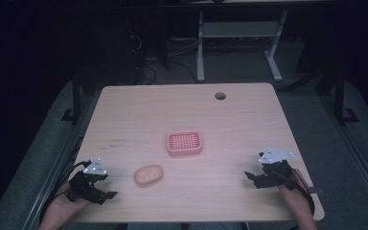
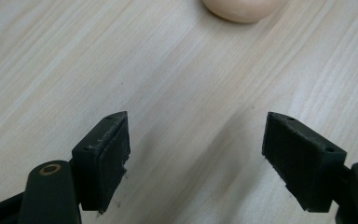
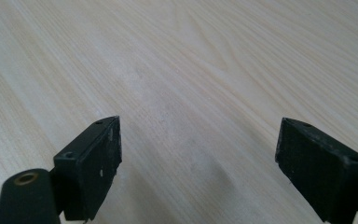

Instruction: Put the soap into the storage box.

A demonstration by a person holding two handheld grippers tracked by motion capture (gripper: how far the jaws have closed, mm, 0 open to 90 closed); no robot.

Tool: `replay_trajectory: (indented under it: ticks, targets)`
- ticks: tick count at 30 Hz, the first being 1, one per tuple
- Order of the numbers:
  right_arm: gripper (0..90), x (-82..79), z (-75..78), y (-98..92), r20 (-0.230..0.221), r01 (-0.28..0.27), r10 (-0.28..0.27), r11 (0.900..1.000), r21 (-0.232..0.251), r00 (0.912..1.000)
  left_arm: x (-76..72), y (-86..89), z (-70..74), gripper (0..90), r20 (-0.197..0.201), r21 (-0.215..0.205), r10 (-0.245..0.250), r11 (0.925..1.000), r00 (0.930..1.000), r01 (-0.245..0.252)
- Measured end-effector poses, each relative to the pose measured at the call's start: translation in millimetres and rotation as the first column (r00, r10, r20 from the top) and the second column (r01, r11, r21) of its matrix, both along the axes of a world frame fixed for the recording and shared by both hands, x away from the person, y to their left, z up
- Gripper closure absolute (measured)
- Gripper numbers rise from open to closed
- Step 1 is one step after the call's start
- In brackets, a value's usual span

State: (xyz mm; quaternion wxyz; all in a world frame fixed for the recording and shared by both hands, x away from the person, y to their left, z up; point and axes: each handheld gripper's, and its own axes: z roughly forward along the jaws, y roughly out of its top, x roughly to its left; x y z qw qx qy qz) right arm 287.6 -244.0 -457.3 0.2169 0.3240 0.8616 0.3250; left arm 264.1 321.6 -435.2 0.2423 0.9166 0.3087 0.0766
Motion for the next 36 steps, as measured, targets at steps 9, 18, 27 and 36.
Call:
replay_trajectory:
  ticks: [9, 18, 27, 36]
  targets:
    - [13.8, -1.2, 0.8, 0.8, 0.005, -0.003, 0.003, 1.0, -0.004, 1.0, -0.1, -3.5, 3.6, 22.5, 0.017, -0.008, -0.004, 1.0, 0.9998, 0.004]
    - [13.8, -2.0, 0.9, 0.7, 0.01, -0.001, 0.001, 1.0, -0.001, 0.9999, 0.4, -10.2, 7.8, 21.6, 0.023, 0.001, -0.025, 0.9997, 0.9994, 0.025]
    - [13.8, -3.0, 0.6, 0.8, 0.008, 0.003, -0.003, 1.0, -0.005, 1.0, 3.8, -18.6, 12.4, 21.4, 0.032, 0.006, -0.044, 0.999, 0.9985, 0.043]
    - [13.8, -4.0, 1.2, 0.4, 0.01, 0.006, -0.006, 1.0, -0.001, 0.9999, 8.4, -27.8, 17.2, 21.4, 0.031, 0.018, -0.07, 0.9974, 0.9971, 0.069]
